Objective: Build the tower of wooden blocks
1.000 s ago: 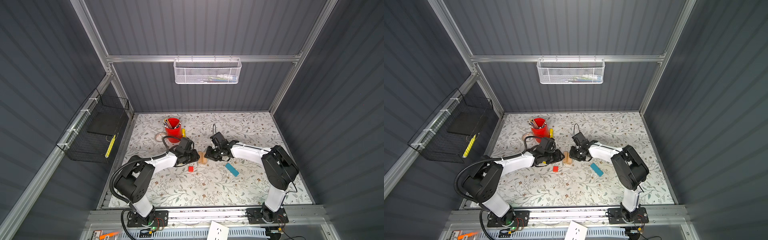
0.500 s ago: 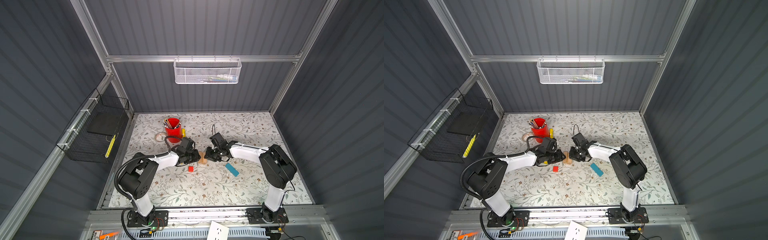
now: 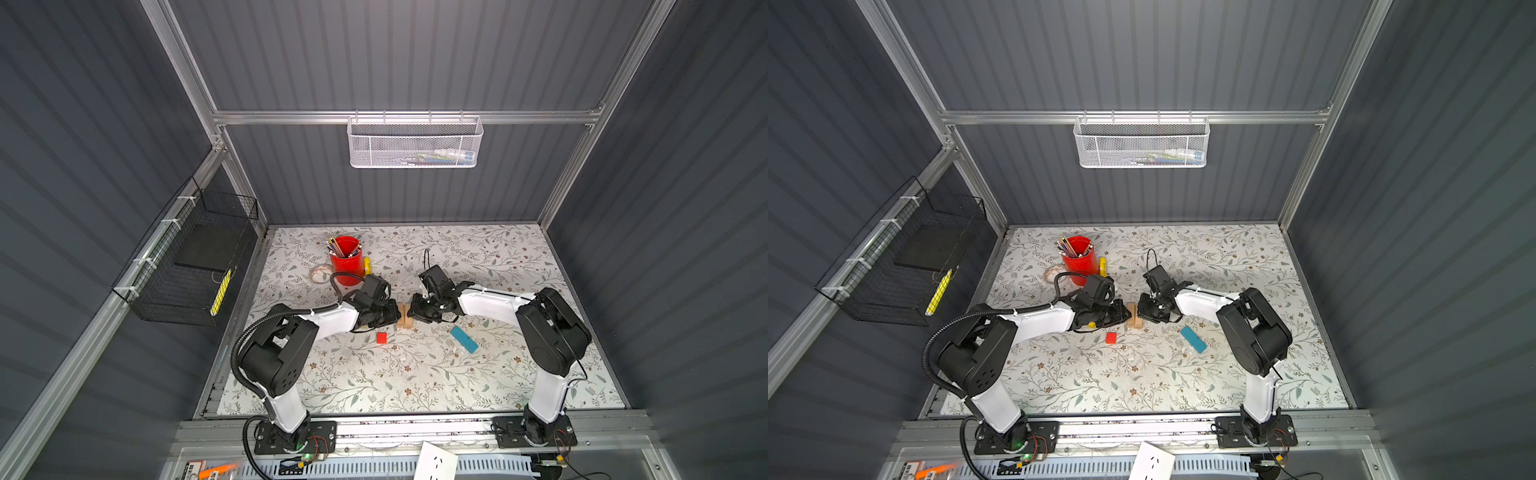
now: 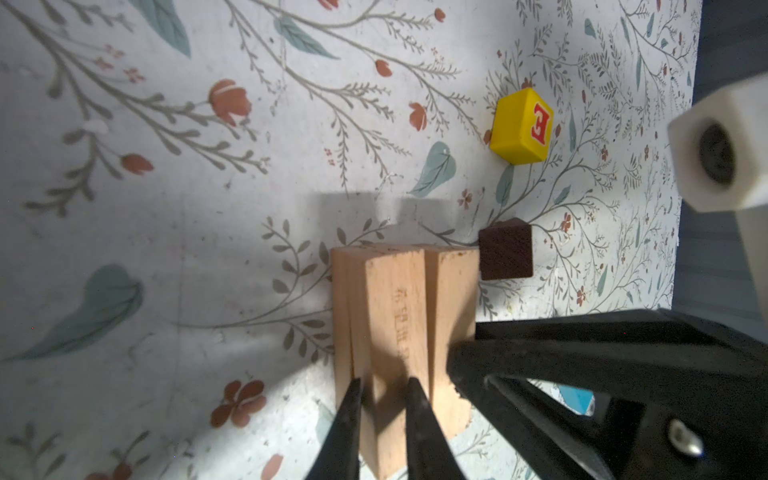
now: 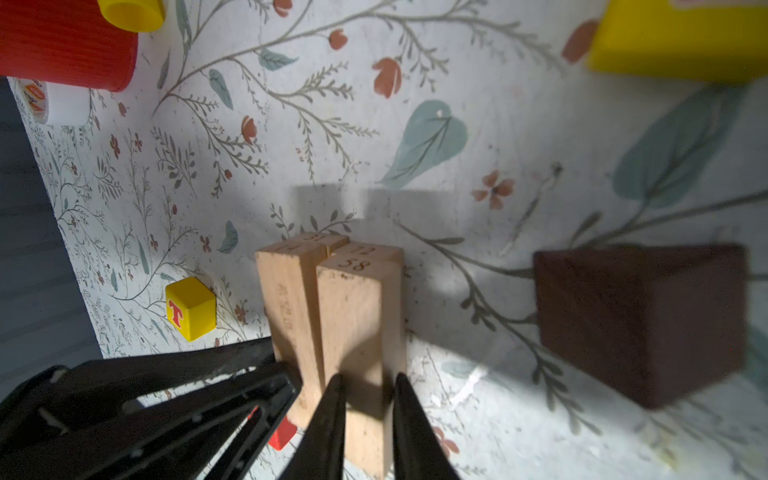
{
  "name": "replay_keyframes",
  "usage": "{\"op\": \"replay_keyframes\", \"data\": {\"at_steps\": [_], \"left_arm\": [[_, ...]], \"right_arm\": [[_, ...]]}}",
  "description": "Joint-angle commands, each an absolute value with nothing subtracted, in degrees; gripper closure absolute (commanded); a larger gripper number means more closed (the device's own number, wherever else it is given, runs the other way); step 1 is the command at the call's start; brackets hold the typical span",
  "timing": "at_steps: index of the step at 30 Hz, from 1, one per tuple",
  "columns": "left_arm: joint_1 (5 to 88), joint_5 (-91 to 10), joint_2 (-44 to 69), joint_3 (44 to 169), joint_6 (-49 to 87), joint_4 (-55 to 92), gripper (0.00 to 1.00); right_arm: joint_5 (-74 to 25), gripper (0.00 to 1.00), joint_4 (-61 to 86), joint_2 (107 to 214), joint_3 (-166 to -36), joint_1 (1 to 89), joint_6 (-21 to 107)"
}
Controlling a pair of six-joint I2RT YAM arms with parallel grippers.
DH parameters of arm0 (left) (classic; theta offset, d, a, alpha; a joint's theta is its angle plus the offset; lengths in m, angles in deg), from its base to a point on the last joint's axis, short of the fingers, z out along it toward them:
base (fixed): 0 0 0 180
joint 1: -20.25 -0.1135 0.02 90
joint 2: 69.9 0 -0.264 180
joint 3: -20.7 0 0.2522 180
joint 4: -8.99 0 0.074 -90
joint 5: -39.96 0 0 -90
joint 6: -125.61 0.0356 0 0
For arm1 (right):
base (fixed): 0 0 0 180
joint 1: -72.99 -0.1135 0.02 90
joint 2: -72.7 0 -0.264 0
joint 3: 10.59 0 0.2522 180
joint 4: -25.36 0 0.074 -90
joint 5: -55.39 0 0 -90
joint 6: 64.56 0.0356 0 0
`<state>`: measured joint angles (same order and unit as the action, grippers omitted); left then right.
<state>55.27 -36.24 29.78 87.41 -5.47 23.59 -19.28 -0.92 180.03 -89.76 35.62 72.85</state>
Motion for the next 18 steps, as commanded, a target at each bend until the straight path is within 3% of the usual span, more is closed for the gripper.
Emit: {"op": "replay_keyframes", "data": {"at_steps": [1,18], "left_arm": [[54.88,-35.49,30.73,89.13,-3.61,25.27,0.80],[54.87,-37.82,30.12,91.41,-2.12,28.02,0.71]], "right_arm": [[-19.14,0.78,-2.18,181.52,-91.30,35.80,71.22],[-19.07,0.75,-2.02,179.90,-90.74,36.58,71.30]]}}
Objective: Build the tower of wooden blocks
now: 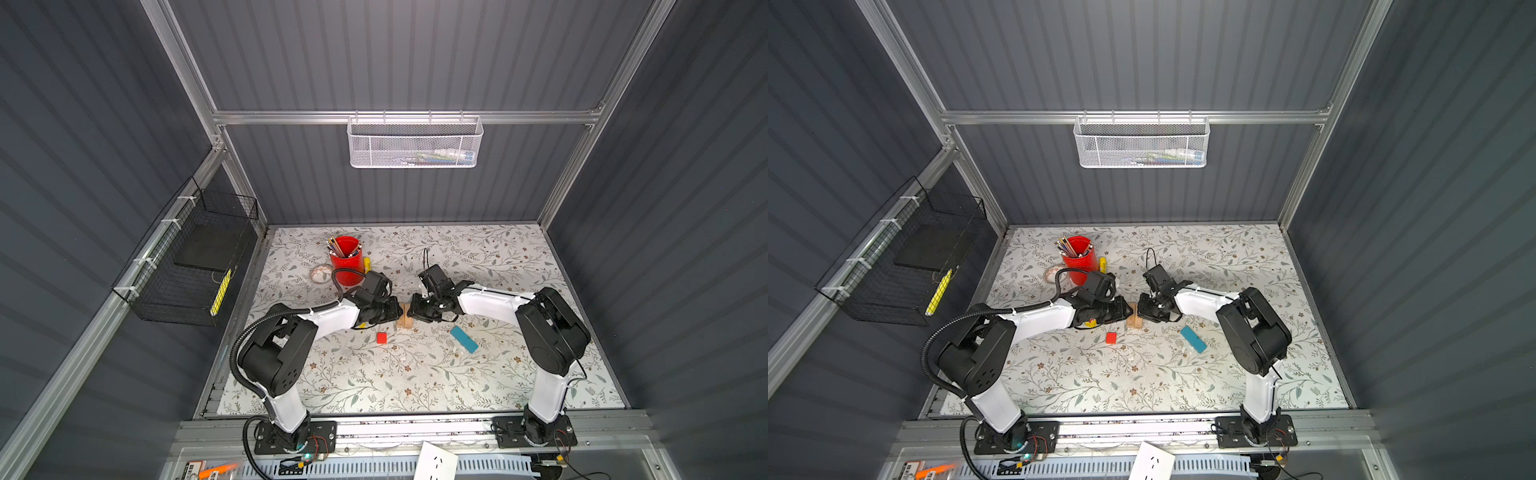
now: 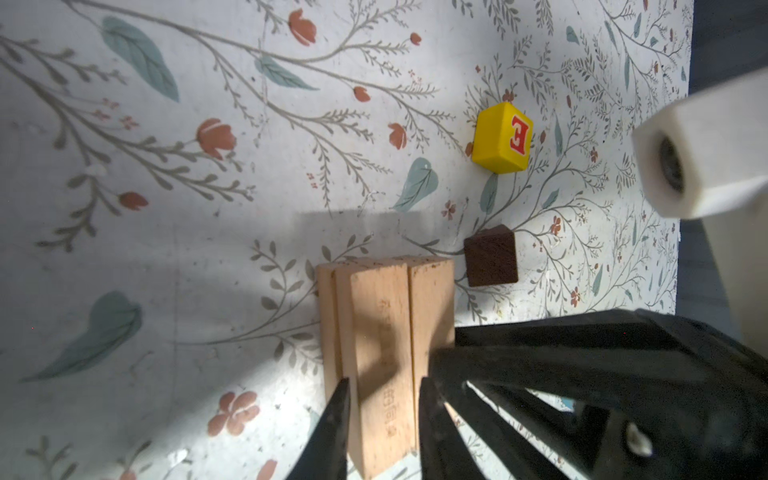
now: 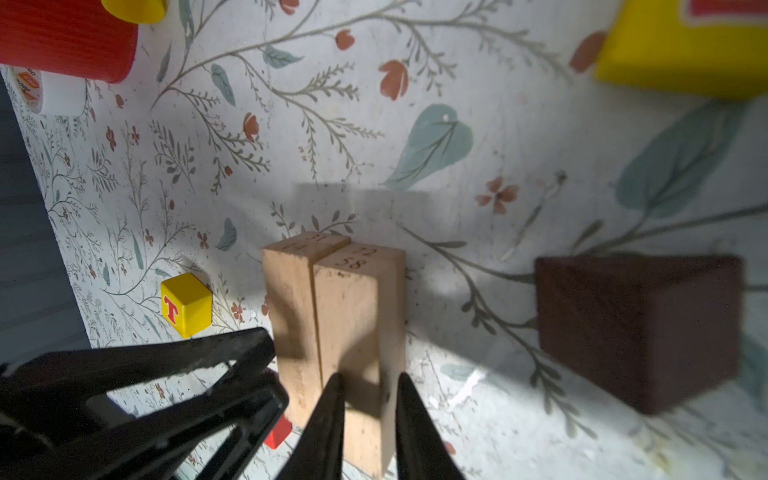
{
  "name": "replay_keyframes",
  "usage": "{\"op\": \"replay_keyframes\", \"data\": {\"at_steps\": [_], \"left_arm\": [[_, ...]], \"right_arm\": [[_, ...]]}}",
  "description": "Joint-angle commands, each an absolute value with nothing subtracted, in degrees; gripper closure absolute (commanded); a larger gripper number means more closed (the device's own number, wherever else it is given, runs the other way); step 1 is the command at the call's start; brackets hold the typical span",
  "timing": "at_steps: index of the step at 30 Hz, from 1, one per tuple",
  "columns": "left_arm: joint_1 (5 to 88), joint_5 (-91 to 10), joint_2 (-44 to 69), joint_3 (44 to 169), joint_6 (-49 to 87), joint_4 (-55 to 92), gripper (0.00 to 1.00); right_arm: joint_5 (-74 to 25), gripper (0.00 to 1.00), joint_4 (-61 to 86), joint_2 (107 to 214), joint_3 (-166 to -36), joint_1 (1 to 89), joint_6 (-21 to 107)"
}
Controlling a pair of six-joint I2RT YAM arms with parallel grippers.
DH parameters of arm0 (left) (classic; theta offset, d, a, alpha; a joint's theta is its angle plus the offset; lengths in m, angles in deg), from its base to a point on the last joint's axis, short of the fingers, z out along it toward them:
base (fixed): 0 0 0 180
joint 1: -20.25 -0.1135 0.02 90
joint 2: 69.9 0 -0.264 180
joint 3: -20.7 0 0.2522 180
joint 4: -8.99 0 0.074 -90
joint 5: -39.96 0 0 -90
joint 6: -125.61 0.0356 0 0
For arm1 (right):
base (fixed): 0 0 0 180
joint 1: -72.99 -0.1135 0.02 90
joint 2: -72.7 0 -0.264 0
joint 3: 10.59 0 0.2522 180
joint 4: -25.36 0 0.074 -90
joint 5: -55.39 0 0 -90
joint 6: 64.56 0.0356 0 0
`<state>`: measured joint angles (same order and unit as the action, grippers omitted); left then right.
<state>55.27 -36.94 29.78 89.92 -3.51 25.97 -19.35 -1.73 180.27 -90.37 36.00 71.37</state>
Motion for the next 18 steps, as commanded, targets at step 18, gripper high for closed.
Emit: {"op": "replay_keyframes", "data": {"at_steps": [18], "left_arm": [[54.79,-38.37,32.28,93.04,-2.07,28.62,0.83]], "right_arm": [[-15.98,0.80,-0.49,182.03,-91.09,36.77,71.25]]}}
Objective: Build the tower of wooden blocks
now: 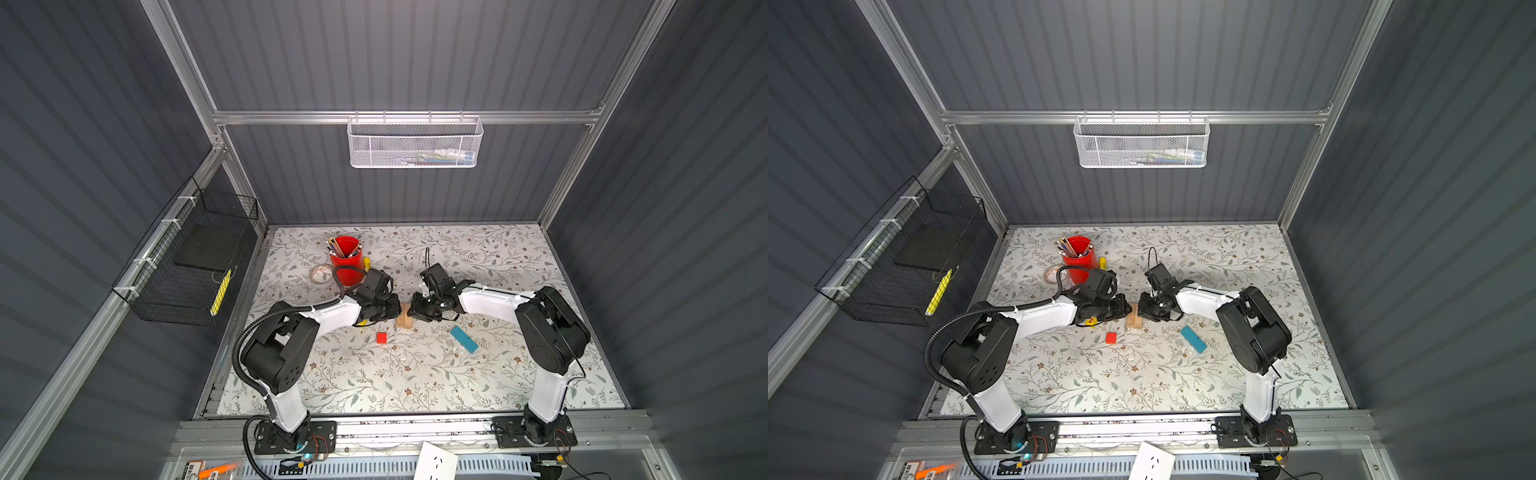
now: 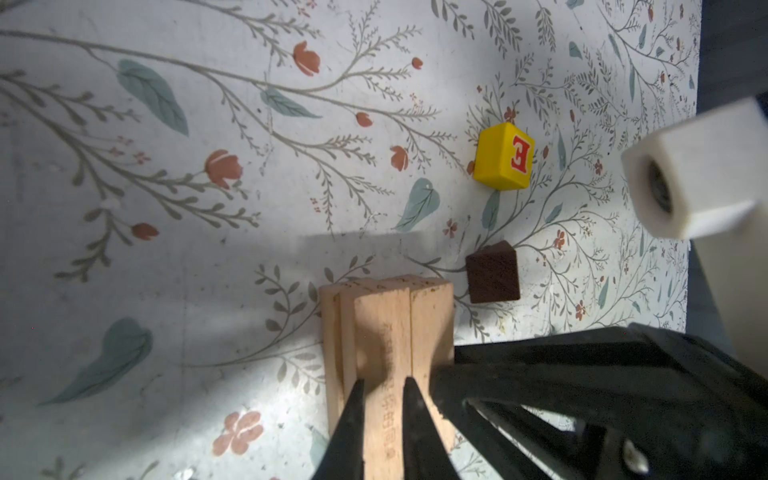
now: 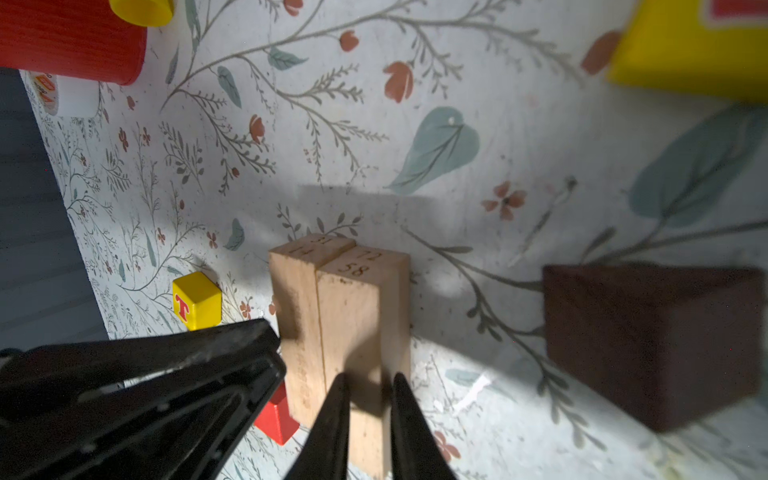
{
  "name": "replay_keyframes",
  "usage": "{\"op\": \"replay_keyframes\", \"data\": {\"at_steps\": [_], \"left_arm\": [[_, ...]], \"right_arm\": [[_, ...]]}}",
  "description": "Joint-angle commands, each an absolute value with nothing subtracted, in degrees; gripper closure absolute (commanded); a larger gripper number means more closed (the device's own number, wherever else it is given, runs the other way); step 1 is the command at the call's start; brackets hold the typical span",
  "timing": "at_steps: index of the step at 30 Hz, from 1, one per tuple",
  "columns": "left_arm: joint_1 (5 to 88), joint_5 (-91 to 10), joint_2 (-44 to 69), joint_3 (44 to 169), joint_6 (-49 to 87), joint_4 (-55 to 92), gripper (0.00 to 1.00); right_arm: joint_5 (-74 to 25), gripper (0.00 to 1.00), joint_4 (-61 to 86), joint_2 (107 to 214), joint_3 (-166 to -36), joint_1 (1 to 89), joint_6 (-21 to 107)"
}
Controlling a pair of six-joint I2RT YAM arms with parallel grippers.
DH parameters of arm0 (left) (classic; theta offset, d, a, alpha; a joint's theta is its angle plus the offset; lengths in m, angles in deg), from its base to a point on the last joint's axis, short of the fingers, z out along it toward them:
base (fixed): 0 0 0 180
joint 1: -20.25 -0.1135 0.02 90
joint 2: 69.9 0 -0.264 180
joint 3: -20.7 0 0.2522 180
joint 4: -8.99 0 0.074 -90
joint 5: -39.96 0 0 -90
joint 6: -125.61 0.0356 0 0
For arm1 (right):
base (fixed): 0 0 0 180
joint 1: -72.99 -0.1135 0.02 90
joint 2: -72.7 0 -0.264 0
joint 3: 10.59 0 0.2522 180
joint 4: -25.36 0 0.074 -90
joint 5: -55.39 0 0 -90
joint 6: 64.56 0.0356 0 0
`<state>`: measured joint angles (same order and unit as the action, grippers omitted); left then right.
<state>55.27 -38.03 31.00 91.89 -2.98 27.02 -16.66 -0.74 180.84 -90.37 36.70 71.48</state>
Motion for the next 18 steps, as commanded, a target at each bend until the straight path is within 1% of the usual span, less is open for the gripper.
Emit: {"op": "replay_keyframes", "data": {"at_steps": [1,8,14,16,18], "left_arm": [[54.79,-38.40,32.26,93.09,-2.10,28.59,0.83],[54.79,-38.44,32.37,93.18,-2.13,29.34,0.85],[54.79,-37.84,31.57,93.03,-2.30,29.16,0.85],[54.79,-38.24,30.93,93.35,-2.27,29.68,0.84],[54.79,-38.78,30.28,93.79,-2.10,30.42,0.80]], "right_arm": [[-16.00,0.80,-0.37,182.10,-91.11,36.78,71.13],[-15.98,0.80,-0.52,181.95,-91.23,36.77,70.57],[-17.56,0.79,-1.96,180.39,-91.54,36.75,69.89],[-18.06,0.77,-2.68,179.56,-91.74,36.78,69.56],[-18.61,0.75,-3.61,178.71,-92.04,36.78,69.04]]}}
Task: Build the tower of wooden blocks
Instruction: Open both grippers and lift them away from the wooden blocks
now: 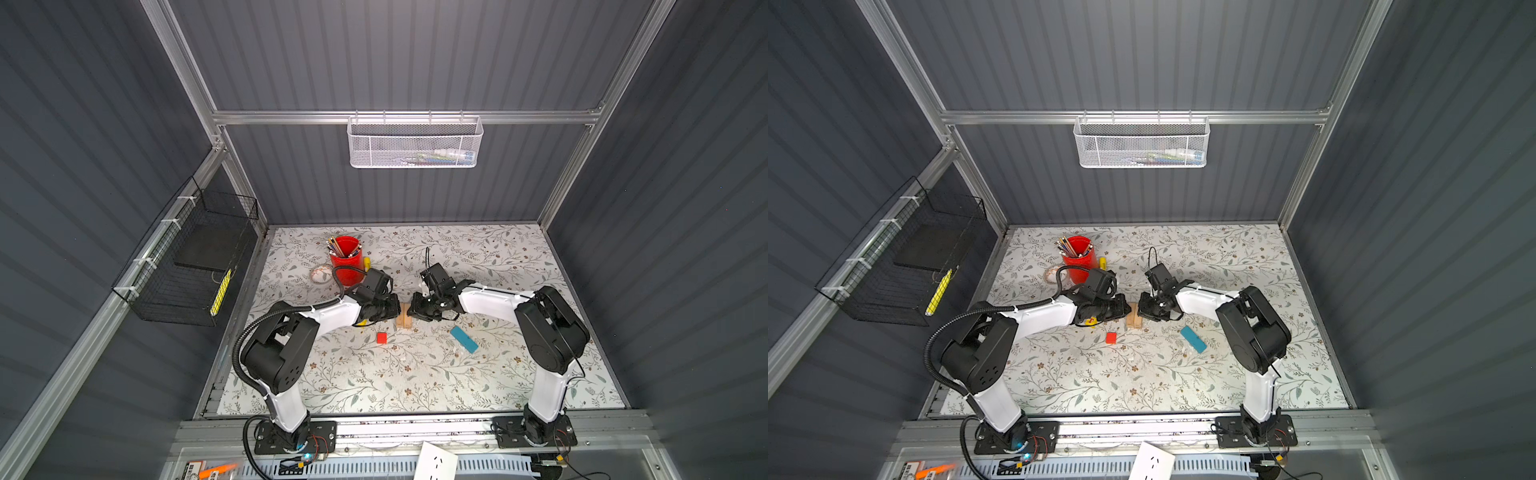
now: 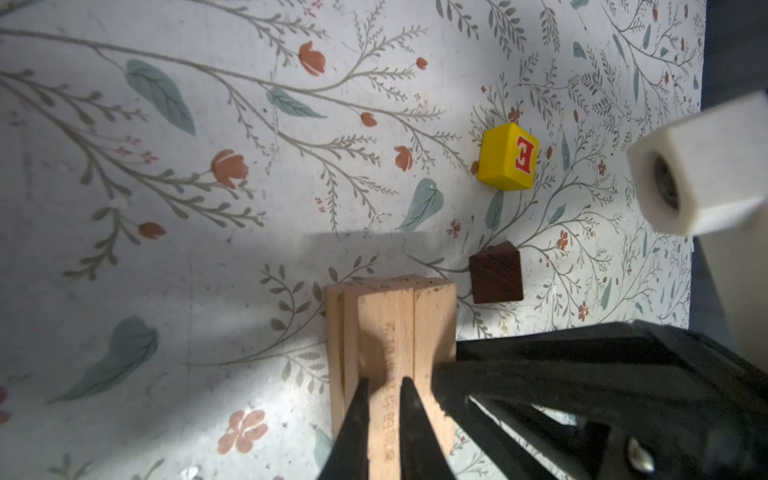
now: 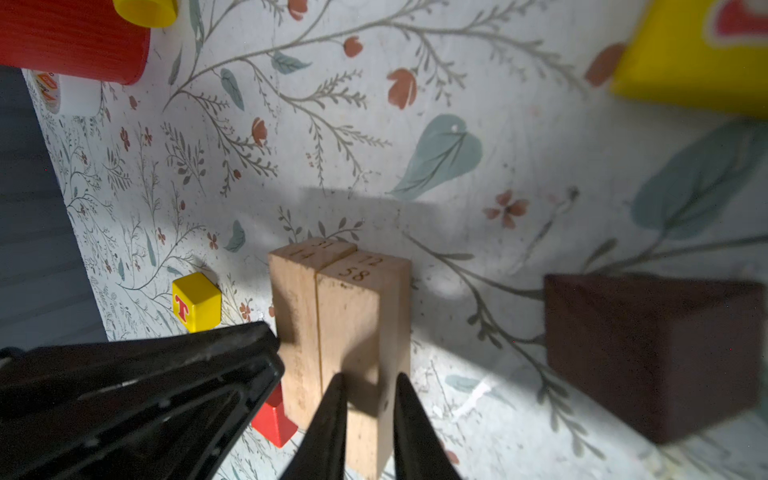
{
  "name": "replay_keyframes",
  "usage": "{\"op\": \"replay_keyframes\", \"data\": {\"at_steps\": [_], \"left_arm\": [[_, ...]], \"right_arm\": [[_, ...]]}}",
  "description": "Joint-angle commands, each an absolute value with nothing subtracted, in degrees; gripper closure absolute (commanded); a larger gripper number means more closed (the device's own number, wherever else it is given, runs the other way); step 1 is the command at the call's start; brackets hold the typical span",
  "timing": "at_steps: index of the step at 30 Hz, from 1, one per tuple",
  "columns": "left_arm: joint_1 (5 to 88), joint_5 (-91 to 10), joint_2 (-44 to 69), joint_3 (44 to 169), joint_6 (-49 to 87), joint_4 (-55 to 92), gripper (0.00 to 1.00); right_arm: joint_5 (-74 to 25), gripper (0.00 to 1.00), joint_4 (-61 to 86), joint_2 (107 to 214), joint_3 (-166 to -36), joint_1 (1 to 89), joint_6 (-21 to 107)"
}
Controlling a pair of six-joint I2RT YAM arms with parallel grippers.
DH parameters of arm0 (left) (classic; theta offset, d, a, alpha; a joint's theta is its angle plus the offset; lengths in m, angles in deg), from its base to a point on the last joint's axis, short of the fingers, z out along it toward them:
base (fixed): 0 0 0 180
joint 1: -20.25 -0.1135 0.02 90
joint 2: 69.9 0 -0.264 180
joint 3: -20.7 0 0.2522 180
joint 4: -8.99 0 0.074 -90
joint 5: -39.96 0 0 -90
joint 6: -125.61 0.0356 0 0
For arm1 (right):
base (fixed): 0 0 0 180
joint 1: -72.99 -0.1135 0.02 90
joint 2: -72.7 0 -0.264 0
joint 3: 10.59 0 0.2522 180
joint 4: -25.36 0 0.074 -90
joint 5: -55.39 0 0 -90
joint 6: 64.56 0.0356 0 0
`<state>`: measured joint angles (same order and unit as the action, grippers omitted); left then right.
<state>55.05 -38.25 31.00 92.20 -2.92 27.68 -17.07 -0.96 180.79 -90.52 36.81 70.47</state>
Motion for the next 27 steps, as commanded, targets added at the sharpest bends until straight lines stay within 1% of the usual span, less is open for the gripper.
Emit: {"op": "replay_keyframes", "data": {"at_steps": [1,4,8,11,14,18,23,27], "left_arm": [[54.79,-38.94,29.91,94.10,-2.09,30.87,0.79],[54.79,-38.62,28.01,94.51,-2.08,31.62,0.74],[54.79,-39.39,25.04,93.88,-2.22,32.28,0.71],[54.79,-40.03,22.89,93.52,-2.11,33.39,0.67],[54.88,-40.28,19.86,91.73,-2.47,33.49,0.59],[55.13,-40.75,15.52,88.78,-2.55,33.72,0.56],[56.90,-42.77,11.88,86.15,-2.69,35.47,0.52],[60.60,-46.77,9.50,85.33,-2.85,36.55,0.47]], "right_arm": [[-19.09,0.75,-4.30,178.18,-92.29,36.78,68.79],[-20.05,0.72,-5.93,176.25,-92.49,36.93,67.81],[-21.67,0.67,-7.35,172.66,-91.35,37.48,67.22],[-24.82,0.62,-10.37,169.95,-91.10,37.74,64.88],[-28.71,0.56,-15.56,166.54,-89.82,38.17,62.59],[-33.50,0.49,-19.66,161.37,-86.44,39.39,60.02],[-32.23,0.41,-20.61,156.17,-79.78,42.54,59.01],[-31.73,0.36,-20.21,153.14,-74.92,45.14,58.19]]}}
